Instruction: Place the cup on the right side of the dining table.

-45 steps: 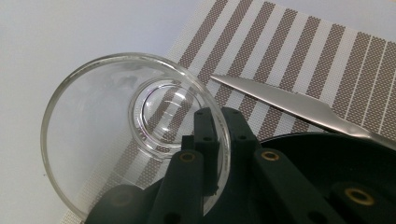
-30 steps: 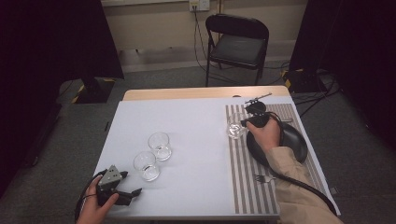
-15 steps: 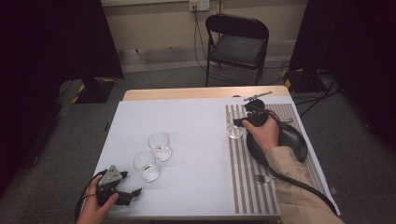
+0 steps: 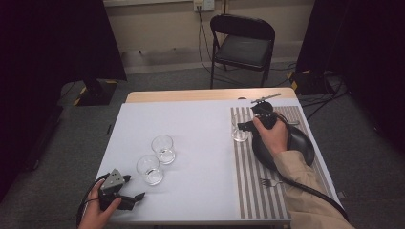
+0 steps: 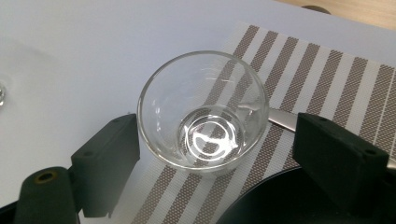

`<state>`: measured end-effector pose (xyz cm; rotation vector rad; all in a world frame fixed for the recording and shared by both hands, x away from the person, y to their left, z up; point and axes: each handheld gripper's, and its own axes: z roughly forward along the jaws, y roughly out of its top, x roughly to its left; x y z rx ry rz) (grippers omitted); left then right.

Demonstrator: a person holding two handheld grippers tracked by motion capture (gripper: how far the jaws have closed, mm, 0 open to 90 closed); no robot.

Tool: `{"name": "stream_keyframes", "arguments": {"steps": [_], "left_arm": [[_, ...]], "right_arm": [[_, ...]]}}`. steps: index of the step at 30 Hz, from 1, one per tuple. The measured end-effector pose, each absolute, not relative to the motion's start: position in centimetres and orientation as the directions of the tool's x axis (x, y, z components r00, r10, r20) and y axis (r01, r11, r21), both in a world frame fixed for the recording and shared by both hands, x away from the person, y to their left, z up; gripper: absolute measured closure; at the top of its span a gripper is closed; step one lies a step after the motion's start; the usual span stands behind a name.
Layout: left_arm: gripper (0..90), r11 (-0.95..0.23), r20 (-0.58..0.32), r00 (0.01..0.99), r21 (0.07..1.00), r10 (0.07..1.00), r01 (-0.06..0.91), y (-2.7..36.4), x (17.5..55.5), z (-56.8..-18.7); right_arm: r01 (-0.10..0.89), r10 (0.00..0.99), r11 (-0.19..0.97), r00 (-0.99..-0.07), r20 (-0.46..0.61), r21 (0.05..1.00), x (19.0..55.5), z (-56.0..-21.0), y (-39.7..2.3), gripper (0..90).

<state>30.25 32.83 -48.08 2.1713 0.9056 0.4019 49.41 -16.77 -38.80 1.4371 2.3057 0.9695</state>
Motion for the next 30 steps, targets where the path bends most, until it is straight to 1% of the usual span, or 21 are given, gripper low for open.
{"name": "stream_keyframes", "arguments": {"steps": [14, 30], "left_arm": [[10.3, -0.481, 0.005, 0.703, 0.733, 0.711, 0.481, 32.8, 30.3, -48.1], [10.3, -0.482, 0.007, 0.703, 0.733, 0.711, 0.480, 32.8, 30.3, -48.1]], "right_arm": [[0.703, 0.852, 0.323, -0.508, 0.129, 0.634, 48.6, -38.6, -16.2, 14.3], [0.679, 0.824, 0.368, -0.554, 0.115, 0.635, 47.5, -38.5, -15.6, 14.3]]}}
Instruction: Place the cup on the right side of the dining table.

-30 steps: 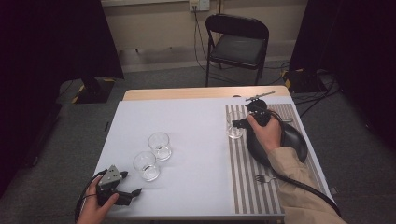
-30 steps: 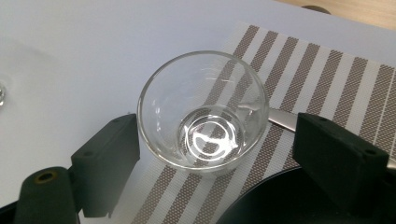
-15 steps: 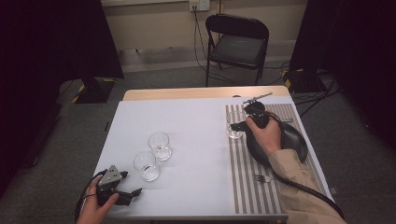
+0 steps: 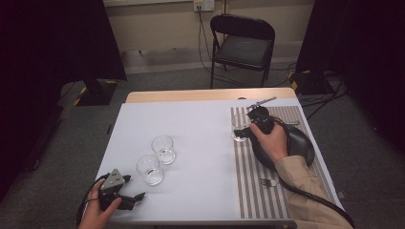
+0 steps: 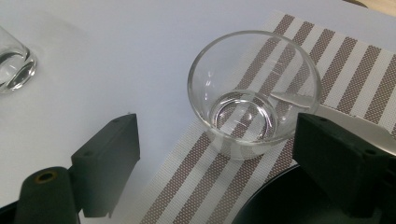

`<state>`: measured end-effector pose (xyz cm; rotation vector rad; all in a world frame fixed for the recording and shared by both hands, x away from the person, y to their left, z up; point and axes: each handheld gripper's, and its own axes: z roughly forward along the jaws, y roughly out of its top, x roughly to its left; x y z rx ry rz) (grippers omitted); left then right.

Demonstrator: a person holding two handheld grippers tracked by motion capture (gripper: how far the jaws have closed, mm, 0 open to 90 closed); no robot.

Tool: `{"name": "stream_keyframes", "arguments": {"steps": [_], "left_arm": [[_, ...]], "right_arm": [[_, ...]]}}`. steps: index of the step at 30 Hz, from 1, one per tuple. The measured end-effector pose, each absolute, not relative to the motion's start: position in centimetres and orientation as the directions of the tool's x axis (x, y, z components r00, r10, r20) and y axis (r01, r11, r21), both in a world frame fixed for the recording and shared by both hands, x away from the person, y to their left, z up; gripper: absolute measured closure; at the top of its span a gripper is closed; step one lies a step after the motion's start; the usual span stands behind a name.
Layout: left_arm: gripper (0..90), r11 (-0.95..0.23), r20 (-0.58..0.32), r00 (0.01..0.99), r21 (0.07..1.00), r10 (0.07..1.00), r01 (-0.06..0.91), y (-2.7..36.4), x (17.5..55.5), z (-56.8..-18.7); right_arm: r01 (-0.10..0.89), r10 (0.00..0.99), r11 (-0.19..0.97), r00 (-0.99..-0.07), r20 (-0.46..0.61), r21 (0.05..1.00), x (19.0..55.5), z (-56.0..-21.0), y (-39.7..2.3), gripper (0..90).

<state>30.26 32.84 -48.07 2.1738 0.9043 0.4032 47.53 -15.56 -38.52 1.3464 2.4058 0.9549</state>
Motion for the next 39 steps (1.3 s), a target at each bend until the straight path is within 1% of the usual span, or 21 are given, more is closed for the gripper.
{"name": "stream_keyframes", "arguments": {"steps": [12, 39], "left_arm": [[10.3, -0.480, 0.005, 0.702, 0.734, 0.712, 0.481, 32.8, 30.3, -48.1], [10.3, -0.482, 0.007, 0.703, 0.732, 0.711, 0.481, 32.8, 30.3, -48.1]], "right_arm": [[0.668, 0.810, 0.388, -0.576, 0.112, 0.634, 46.7, -38.2, -15.3, 14.3], [0.640, 0.763, 0.431, -0.634, 0.121, 0.636, 45.1, -38.8, -14.6, 14.3]]}}
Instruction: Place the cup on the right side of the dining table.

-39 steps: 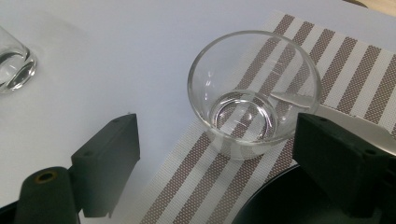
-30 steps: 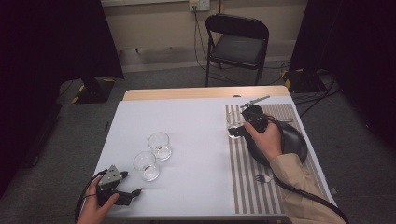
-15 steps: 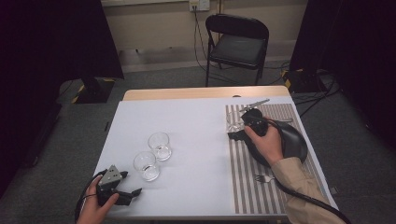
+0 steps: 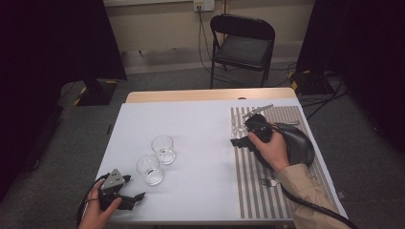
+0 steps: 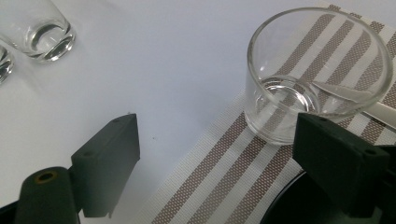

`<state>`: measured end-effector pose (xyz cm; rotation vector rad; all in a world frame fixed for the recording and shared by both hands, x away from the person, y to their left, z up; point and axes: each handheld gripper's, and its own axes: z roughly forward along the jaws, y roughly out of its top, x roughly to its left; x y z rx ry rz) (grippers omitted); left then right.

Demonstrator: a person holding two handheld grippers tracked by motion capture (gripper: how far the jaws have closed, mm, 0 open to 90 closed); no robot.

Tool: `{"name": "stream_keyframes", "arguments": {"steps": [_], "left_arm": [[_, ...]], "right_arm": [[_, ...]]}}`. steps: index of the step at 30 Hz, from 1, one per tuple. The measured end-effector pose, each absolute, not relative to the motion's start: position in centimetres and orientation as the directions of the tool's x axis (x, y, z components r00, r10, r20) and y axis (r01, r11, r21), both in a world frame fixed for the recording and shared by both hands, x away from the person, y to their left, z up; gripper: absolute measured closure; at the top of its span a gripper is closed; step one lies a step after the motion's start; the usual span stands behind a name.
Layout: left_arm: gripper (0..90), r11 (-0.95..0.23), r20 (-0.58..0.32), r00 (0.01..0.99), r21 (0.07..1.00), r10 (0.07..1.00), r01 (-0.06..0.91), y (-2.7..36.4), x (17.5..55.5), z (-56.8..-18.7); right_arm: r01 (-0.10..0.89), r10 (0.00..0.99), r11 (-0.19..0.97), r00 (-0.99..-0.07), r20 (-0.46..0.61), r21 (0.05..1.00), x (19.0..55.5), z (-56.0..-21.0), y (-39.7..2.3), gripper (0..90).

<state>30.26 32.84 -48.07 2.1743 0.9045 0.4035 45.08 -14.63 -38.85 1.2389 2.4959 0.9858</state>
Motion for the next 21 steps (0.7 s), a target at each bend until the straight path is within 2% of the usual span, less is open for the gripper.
{"name": "stream_keyframes", "arguments": {"steps": [21], "left_arm": [[10.3, -0.483, 0.008, 0.703, 0.732, 0.711, 0.481, 32.84, 30.26, -48.06]], "right_arm": [[0.624, 0.732, 0.447, -0.667, 0.139, 0.641, 44.25, -39.21, -13.69, 14.4]]}}
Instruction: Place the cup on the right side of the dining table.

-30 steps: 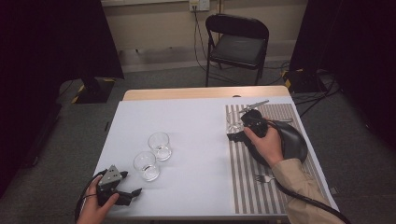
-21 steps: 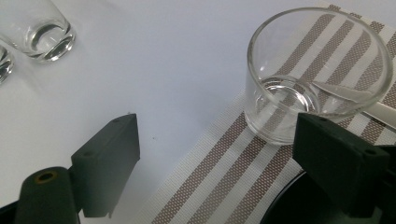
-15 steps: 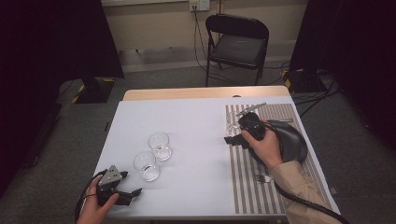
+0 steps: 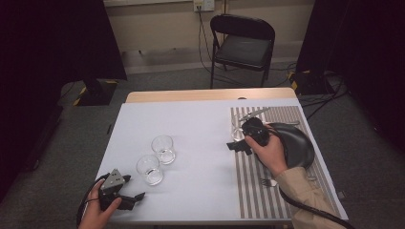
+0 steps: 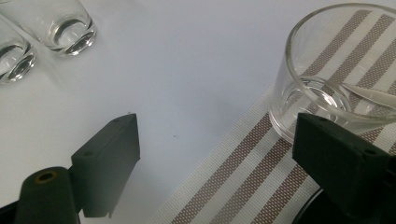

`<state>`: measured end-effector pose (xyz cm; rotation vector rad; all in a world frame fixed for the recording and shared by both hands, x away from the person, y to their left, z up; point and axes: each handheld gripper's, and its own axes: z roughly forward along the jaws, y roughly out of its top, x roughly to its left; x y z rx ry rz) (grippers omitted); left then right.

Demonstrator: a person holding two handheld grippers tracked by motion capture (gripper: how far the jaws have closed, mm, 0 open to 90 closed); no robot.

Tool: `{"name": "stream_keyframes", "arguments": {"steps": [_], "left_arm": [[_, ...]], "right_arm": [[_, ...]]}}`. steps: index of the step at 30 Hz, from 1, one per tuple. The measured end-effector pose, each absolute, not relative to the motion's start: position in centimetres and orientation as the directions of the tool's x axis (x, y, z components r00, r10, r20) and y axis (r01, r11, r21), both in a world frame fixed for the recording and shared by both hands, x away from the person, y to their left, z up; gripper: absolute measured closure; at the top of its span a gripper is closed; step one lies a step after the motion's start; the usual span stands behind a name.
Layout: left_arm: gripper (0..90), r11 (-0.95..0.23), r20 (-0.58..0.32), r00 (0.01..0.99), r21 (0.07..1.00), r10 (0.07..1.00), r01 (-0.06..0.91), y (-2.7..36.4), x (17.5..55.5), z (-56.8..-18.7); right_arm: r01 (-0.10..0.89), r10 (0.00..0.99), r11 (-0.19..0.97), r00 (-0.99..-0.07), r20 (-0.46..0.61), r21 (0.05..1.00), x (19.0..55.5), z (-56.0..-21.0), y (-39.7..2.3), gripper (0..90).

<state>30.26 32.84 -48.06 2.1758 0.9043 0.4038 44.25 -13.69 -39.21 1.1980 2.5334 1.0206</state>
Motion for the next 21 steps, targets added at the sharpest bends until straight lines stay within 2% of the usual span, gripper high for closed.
{"name": "stream_keyframes", "arguments": {"steps": [21], "left_arm": [[10.3, -0.480, 0.005, 0.702, 0.733, 0.712, 0.481, 32.8, 30.3, -48.1]], "right_arm": [[0.618, 0.716, 0.458, -0.683, 0.146, 0.639, 43.4, -40.3, -13.0, 14.4]]}}
